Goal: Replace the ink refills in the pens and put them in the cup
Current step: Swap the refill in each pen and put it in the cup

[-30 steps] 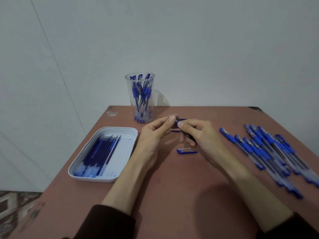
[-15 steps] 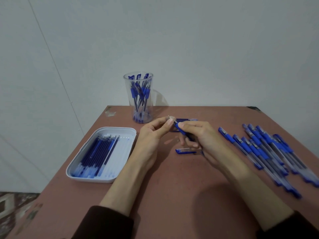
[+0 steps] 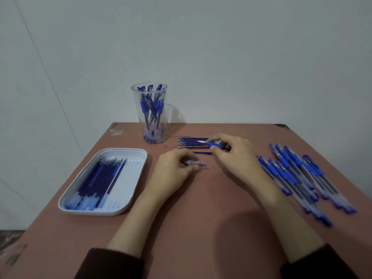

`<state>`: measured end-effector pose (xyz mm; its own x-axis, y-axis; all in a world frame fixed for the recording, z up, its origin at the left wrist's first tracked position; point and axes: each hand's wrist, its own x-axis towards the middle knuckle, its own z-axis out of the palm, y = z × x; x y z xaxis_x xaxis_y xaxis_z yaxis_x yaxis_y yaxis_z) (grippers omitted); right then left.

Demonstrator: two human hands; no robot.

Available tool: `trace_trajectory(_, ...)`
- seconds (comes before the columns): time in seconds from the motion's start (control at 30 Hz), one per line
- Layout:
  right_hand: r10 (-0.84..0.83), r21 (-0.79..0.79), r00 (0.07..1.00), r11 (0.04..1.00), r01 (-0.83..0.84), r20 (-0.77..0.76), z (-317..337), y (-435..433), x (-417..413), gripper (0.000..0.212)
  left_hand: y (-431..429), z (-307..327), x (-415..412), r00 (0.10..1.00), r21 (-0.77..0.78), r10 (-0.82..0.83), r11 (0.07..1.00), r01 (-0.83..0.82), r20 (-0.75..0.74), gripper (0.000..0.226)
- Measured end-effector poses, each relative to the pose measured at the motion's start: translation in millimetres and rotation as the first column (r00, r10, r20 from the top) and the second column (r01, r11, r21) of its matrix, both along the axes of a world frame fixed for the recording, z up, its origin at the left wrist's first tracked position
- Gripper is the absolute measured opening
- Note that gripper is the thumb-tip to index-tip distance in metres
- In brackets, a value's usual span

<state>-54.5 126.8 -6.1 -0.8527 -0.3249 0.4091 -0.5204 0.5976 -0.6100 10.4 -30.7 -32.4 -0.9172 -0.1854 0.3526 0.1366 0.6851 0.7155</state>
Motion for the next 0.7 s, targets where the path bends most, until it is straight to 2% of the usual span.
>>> trace_trajectory(0.07,0.023,0.016,0.999,1.0,-0.022,-0.025,1.6,1.0,1.3,0.019,-2.7,3.2,0.3,0.996,0.153,0.083,0.985,-0.079,-0.022,0.013)
trace_trajectory(0.17,0.059,0.125,0.995,0.991,-0.049,-0.077,3.2,0.4,2.6,0.021,-3.4,4.0,-0.7,0.994,0.255,0.109,0.962,-0.1,-0.021,0.02)
trace_trajectory(0.27,0.066,0.176,0.995,0.983,-0.052,-0.078,3.6,0.6,3.3,0.022,-3.3,4.9,-0.6,0.993,0.261,0.114,0.96,-0.103,-0.027,0.021)
trace_trajectory(0.53,0.125,0.192,0.99,0.975,-0.111,-0.068,0.9,-2.4,5.5,0.023,0.8,7.7,2.7,0.996,0.23,0.092,0.969,-0.088,-0.007,0.019)
trace_trajectory(0.7,0.162,0.177,0.986,0.972,-0.154,-0.031,-0.6,-7.3,7.5,0.027,3.4,8.2,3.0,0.998,0.259,0.027,0.966,-0.012,-0.053,0.02)
